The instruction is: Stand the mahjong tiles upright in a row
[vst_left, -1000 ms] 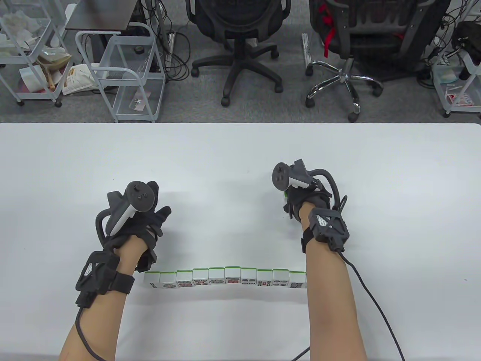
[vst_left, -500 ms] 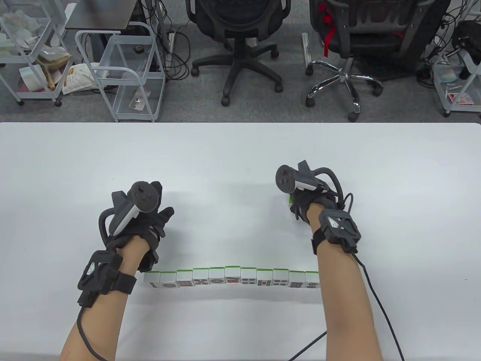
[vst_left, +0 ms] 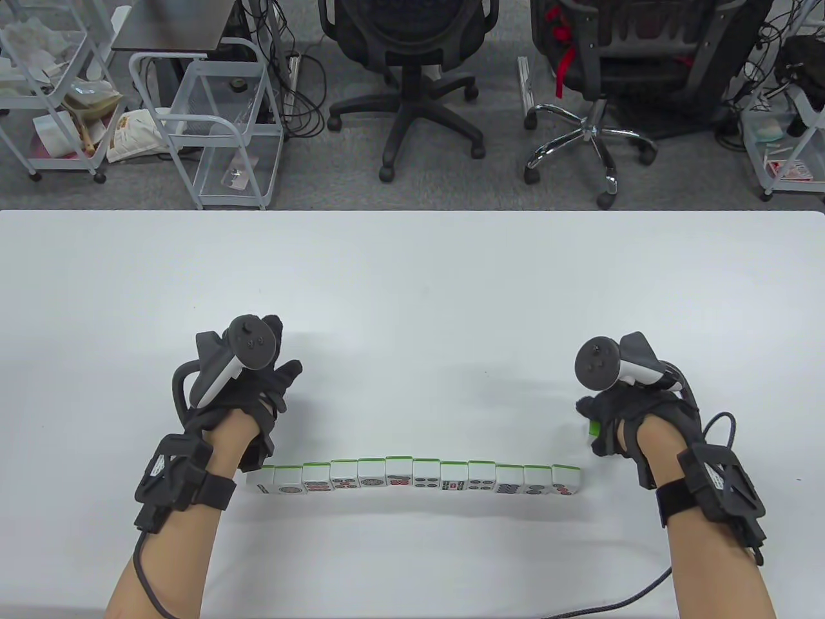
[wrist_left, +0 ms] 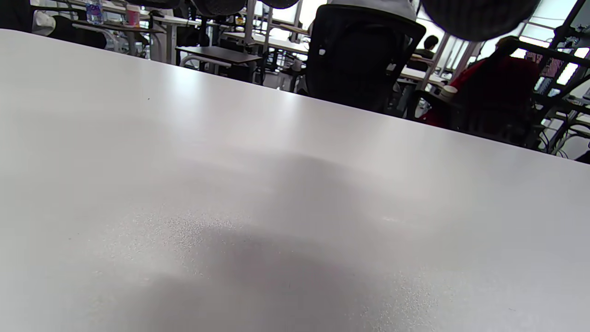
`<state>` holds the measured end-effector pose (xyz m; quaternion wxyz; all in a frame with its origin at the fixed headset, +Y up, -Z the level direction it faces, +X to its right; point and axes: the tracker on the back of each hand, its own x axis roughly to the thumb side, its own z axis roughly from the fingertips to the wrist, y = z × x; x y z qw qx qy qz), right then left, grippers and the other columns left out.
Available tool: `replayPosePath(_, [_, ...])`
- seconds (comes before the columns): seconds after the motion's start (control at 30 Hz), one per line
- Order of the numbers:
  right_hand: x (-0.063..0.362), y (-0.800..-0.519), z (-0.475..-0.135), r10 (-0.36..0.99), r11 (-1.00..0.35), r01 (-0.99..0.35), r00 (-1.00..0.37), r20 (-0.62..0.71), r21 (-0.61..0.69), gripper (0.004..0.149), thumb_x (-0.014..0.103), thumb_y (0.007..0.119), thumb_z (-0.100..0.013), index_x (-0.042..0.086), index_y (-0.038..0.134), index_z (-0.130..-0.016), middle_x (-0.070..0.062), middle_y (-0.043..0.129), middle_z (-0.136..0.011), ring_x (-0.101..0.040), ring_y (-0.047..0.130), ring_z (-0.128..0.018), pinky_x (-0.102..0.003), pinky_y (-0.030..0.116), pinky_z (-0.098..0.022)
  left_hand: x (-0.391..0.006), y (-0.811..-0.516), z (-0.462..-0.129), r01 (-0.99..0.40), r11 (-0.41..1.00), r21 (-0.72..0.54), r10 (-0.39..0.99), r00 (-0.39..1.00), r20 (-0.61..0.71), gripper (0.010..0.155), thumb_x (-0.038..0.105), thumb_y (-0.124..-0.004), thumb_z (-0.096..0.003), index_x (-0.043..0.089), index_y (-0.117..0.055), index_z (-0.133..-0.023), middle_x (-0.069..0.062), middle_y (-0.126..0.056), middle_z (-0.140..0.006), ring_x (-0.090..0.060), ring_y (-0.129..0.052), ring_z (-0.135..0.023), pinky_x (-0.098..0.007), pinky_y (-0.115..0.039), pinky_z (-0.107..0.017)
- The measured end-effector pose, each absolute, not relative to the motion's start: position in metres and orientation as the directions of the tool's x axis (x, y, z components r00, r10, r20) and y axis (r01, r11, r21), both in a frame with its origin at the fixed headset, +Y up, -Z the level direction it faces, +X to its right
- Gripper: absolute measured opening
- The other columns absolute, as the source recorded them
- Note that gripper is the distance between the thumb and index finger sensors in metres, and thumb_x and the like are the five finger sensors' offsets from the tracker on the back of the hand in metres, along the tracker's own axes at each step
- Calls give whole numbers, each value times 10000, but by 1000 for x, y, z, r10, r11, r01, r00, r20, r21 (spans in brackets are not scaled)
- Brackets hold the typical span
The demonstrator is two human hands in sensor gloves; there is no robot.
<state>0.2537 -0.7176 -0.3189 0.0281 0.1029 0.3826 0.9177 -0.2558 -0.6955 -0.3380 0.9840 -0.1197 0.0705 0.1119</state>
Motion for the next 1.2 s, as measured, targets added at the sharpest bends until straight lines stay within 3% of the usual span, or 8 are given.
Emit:
replayPosePath(0.2, [251, -733, -297, 267, -579, -61, -956, 119, 813, 758, 266, 945, -253, 55, 640, -915, -266, 710, -917, -452, 953, -665, -569, 790, -489, -257, -696, -335, -251, 942, -223, 217, 962, -169, 806, 629, -662, -308, 398, -303, -992, 37, -304, -1144, -346, -412, -1100, -562, -489, -765])
replayPosePath(0.43, [254, -738, -296, 377, -553, -156, -923, 78, 819, 710, 263, 945, -252, 56, 695, -883, -306, 711, -855, -442, 996, -626, -540, 835, -457, -258, -700, -334, -253, 937, -242, 215, 961, -174, 807, 628, -662, -307, 396, -303, -992, 36, -305, -1144, -345, -415, -1099, -560, -490, -764])
replayPosePath(0.63, [271, -740, -305, 461, -564, -266, -887, 31, 782, 574, 298, 957, -226, 172, 848, -776, -178, 852, -812, -374, 1080, -577, -472, 913, -419, -260, -701, -333, -265, 933, -246, 224, 958, -180, 804, 627, -660, -309, 396, -304, -992, 35, -304, -1144, -347, -412, -1099, -560, -490, -764])
replayPosePath(0.9, [280, -744, -310, 508, -540, -335, -861, -18, 772, 526, 325, 972, -218, 194, 917, -724, -101, 961, -768, -322, 1104, -514, -453, 920, -381, -259, -702, -333, -269, 929, -253, 229, 957, -176, 804, 626, -658, -310, 395, -302, -993, 35, -302, -1143, -348, -411, -1098, -562, -488, -764])
replayPosePath(1.0, [281, -732, -310, 461, -586, -301, -887, 4, 753, 561, 334, 974, -228, 160, 891, -754, -135, 950, -786, -304, 1099, -479, -452, 910, -349, -258, -699, -332, -270, 929, -252, 234, 958, -165, 803, 625, -657, -309, 394, -304, -993, 34, -306, -1143, -347, -412, -1099, -562, -488, -764])
replayPosePath(1.13, [276, -693, -311, 431, -709, -288, -899, 73, 644, 613, 396, 968, -224, 133, 879, -771, -160, 942, -796, -314, 1091, -468, -459, 900, -340, -261, -689, -330, -287, 929, -234, 253, 953, -165, 799, 628, -653, -310, 391, -315, -993, 37, -346, -1144, -342, -448, -1097, -560, -499, -761])
replayPosePath(1.2, [264, -674, -313, 353, -791, -237, -930, 105, 564, 633, 422, 915, -259, 114, 843, -807, -191, 899, -834, -371, 1051, -546, -505, 866, -386, -260, -685, -330, -303, 923, -237, 266, 948, -175, 798, 627, -652, -313, 389, -311, -995, 36, -345, -1145, -343, -447, -1097, -562, -495, -762])
